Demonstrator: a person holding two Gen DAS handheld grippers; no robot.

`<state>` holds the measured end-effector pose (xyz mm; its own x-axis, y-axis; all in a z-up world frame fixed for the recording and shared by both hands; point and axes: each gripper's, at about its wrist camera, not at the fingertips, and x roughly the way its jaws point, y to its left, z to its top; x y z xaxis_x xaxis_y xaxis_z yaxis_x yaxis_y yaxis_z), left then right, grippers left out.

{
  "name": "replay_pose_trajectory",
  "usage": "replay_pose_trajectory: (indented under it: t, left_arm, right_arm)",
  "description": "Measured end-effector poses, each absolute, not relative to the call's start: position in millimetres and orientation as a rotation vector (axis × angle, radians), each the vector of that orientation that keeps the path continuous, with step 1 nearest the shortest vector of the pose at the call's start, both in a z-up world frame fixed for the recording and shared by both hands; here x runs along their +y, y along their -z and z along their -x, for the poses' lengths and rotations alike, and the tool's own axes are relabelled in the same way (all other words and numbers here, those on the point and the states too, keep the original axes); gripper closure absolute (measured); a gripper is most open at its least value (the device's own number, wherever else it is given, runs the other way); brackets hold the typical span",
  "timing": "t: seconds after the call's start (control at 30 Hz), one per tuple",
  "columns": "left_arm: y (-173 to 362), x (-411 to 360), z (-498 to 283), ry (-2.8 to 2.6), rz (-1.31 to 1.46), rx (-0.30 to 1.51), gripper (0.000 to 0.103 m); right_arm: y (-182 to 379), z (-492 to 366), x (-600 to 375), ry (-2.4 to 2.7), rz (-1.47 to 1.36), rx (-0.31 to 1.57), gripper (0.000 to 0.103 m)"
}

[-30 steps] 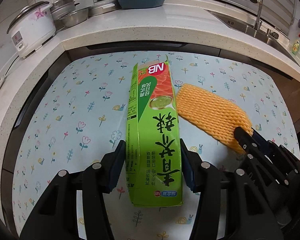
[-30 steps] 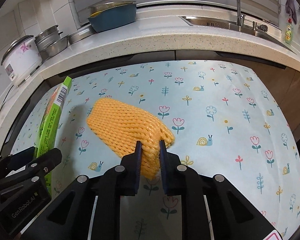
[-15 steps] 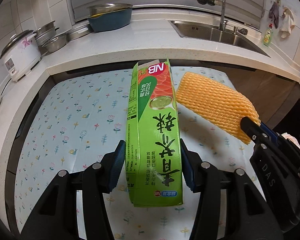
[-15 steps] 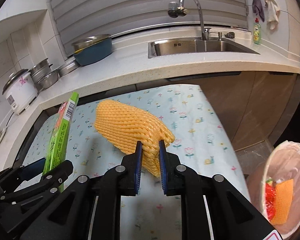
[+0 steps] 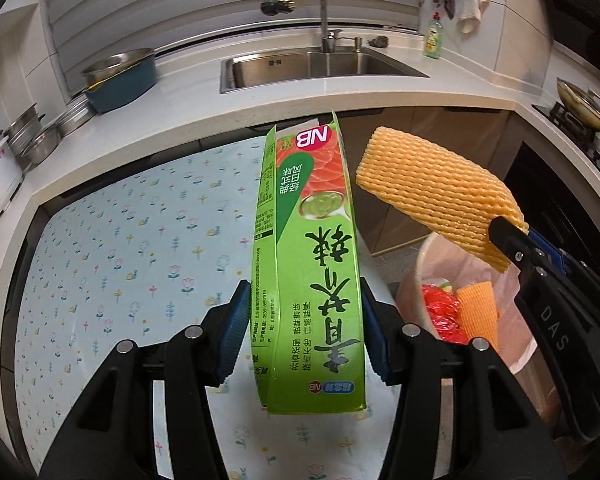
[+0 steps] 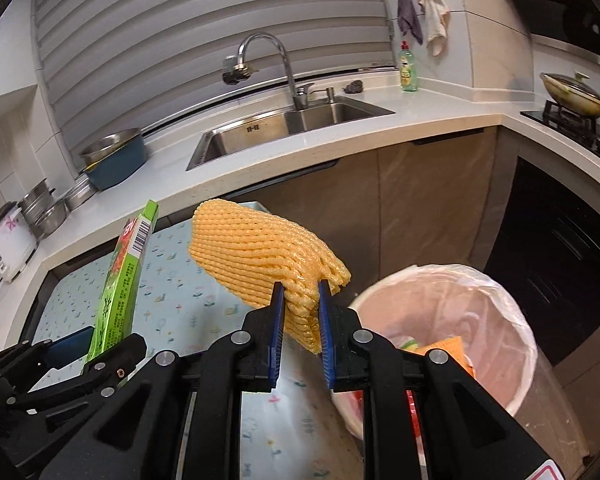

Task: Collect trash
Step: 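Carry the green box and mesh sleeve over the trash bin, then open both grippers over the bin to drop the box and sleeve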

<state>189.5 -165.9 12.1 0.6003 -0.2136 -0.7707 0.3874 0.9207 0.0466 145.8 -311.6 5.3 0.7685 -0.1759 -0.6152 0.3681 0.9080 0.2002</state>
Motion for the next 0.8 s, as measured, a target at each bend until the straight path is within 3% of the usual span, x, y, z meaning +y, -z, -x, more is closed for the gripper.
replay_pose_trajectory:
  t: [0.8]
  left_arm:
    - [21.9, -294.6, -130.8, 0.671, -0.342, 0.902, 0.054]
  right_arm:
    - [21.0, -46.6, -432.8, 0.532, -0.412, 0.617, 0.087]
